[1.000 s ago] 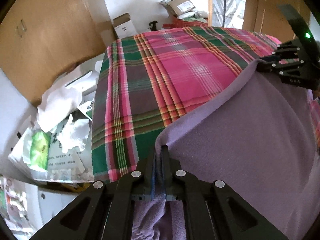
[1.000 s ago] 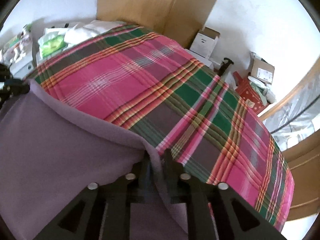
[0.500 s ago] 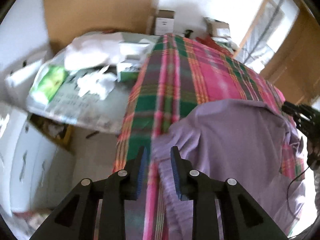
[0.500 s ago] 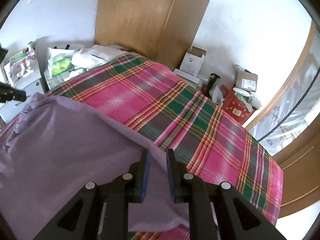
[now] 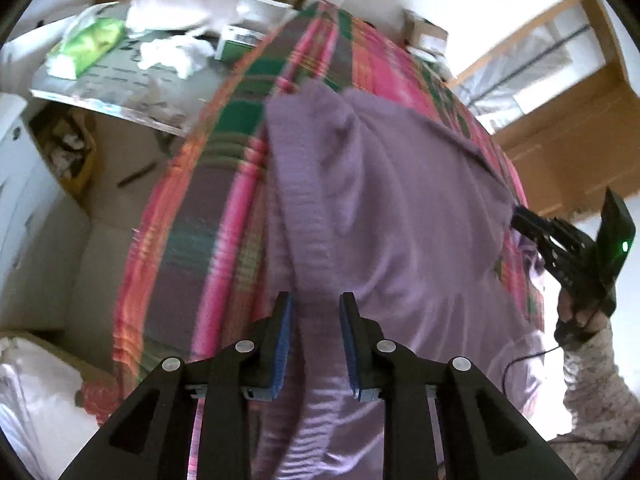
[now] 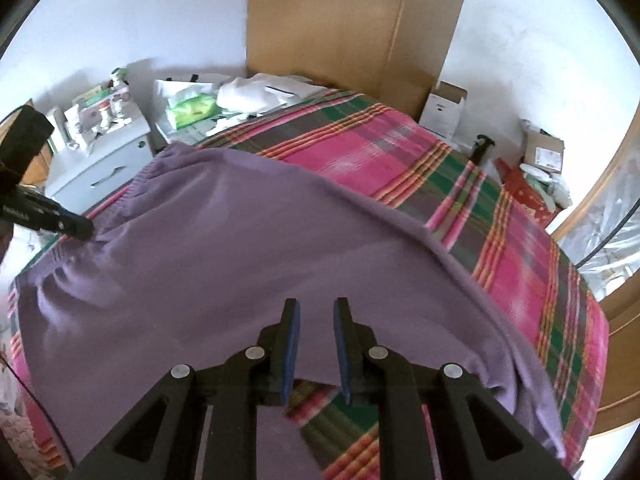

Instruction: Fold clothes

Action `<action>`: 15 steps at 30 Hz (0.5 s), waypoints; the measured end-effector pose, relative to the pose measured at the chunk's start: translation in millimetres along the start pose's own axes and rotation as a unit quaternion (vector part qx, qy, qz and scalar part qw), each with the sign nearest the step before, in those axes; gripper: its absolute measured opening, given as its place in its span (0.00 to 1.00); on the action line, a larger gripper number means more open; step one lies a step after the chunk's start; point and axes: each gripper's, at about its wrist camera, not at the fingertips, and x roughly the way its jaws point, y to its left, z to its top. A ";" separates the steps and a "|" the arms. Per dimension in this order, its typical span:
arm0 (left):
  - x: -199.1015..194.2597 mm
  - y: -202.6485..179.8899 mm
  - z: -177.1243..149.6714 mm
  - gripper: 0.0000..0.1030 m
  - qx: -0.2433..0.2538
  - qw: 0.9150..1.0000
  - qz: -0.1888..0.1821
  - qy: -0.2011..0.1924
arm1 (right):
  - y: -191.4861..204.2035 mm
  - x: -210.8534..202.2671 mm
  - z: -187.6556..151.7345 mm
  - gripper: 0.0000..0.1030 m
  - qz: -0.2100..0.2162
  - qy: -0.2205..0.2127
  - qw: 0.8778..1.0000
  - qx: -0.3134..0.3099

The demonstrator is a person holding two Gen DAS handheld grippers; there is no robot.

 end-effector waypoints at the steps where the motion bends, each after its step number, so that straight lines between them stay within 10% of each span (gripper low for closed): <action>1: 0.5 -1.0 -2.7 0.24 -0.001 1.000 -0.001 0.003 | 1.9 -0.7 -2.1 0.17 0.007 0.001 1.000 0.004; 15: -0.5 5.4 -37.0 0.24 -0.056 0.996 -0.065 0.027 | 26.2 -4.6 -26.7 0.17 0.059 0.012 0.998 0.027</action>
